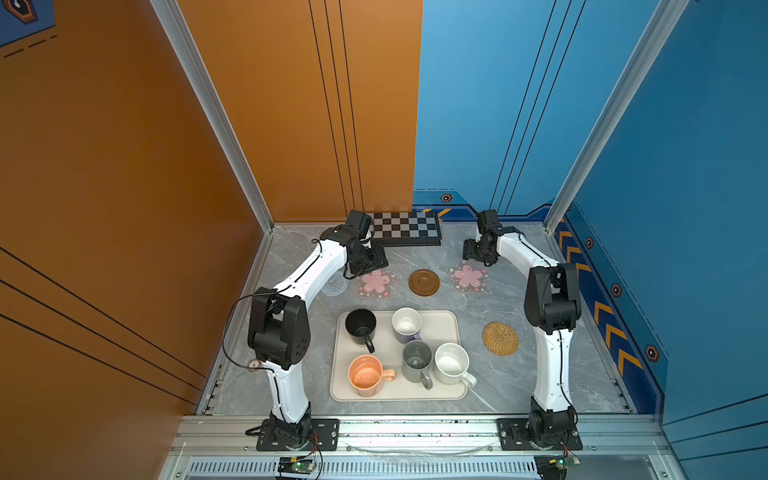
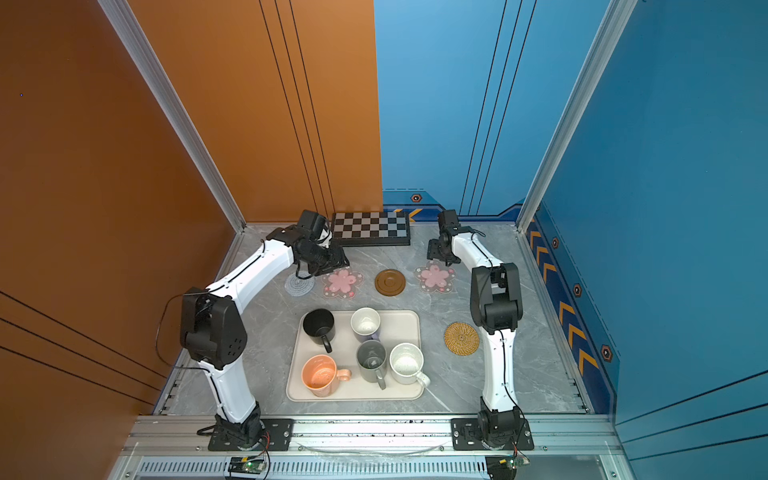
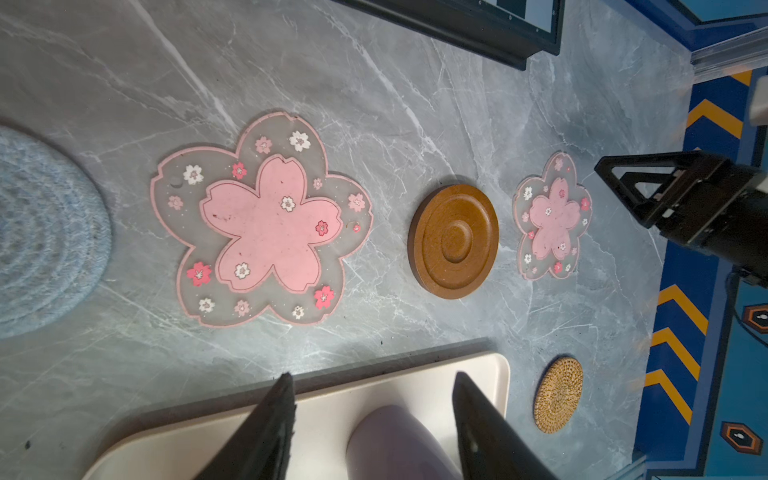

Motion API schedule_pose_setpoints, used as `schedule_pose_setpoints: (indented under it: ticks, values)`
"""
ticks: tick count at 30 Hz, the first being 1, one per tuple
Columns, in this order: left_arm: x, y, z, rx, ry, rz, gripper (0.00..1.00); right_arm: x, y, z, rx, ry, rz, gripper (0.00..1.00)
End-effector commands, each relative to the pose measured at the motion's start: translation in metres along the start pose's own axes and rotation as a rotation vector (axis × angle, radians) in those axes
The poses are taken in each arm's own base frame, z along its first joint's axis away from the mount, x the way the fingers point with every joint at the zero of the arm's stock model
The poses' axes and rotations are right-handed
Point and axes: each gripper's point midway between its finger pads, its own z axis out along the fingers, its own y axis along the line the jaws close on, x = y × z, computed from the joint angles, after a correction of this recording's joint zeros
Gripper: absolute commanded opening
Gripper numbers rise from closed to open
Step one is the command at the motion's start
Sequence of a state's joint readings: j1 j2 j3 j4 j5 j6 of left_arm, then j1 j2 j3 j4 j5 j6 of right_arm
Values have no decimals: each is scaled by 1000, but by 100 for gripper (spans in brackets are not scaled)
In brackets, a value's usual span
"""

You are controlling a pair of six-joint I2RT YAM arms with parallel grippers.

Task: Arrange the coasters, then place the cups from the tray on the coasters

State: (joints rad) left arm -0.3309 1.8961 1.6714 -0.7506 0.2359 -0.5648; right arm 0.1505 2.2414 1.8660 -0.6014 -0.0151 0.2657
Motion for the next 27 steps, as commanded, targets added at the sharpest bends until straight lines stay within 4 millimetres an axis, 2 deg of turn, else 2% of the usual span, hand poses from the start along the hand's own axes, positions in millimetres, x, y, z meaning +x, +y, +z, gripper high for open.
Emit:
schedule_pose_setpoints:
  ticks: [1, 6, 11, 21, 27]
  values:
    - [-5, 2, 5, 3, 7, 11, 61, 2, -4, 11, 42, 19, -44, 72]
    - [-9, 1, 5, 9, 5, 10, 61, 0, -3, 23, 43, 33, -51, 72]
    - [-11, 3, 5, 7, 2, 6, 61, 7, 3, 33, 36, 59, -71, 73]
    - [-11, 7, 6, 2, 4, 0, 61, 13, 10, 42, 49, 82, -103, 73]
    - [-9, 9, 8, -2, 12, -5, 61, 18, 7, 44, 70, 103, -100, 73]
